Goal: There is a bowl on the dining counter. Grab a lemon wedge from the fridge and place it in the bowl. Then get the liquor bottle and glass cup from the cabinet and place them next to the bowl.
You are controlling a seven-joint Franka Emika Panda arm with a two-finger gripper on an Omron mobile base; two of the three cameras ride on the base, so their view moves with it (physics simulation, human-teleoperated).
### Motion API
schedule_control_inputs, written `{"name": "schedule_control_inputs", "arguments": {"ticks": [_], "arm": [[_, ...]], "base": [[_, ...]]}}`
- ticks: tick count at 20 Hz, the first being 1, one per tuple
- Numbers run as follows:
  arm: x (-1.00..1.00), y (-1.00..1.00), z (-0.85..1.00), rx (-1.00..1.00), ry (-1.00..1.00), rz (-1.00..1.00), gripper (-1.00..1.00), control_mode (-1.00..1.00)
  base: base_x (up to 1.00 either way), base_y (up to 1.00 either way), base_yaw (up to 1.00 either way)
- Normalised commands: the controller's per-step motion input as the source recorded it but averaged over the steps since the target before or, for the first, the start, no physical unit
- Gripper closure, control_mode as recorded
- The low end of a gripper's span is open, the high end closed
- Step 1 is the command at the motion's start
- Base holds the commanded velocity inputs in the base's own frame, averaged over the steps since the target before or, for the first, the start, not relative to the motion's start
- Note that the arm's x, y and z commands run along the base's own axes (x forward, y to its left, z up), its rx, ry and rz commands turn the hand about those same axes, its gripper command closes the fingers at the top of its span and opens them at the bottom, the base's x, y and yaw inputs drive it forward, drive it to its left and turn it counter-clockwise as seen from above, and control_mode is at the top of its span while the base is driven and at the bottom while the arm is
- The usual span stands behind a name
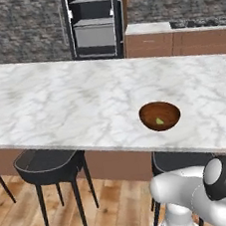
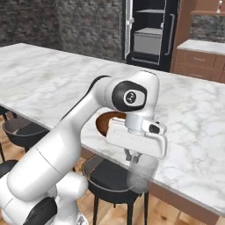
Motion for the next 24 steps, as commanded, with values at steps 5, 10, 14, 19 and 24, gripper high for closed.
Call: {"name": "schedule_control_inputs", "arguments": {"ticks": [5,10,14,19,24], "arm": [[0.0,0.0,0.0,0.0,0.0,0.0,1.0,1.0],[0.0,0.0,0.0,0.0,0.0,0.0,1.0,1.0],[0.0,0.0,0.0,0.0,0.0,0.0,1.0,1.0],[0.23,0.7,0.0,-0.01,-0.07,-0.11,1.0,-1.0],[0.82,0.33,0.0,0.0,-0.11,0.0,1.0,-1.0]], "base": [[0.02,0.98,-0.35],[0.2,0.95,-0.26],[0.19,0.72,-0.24],[0.0,0.0,0.0],[0.0,0.0,0.0]]}}
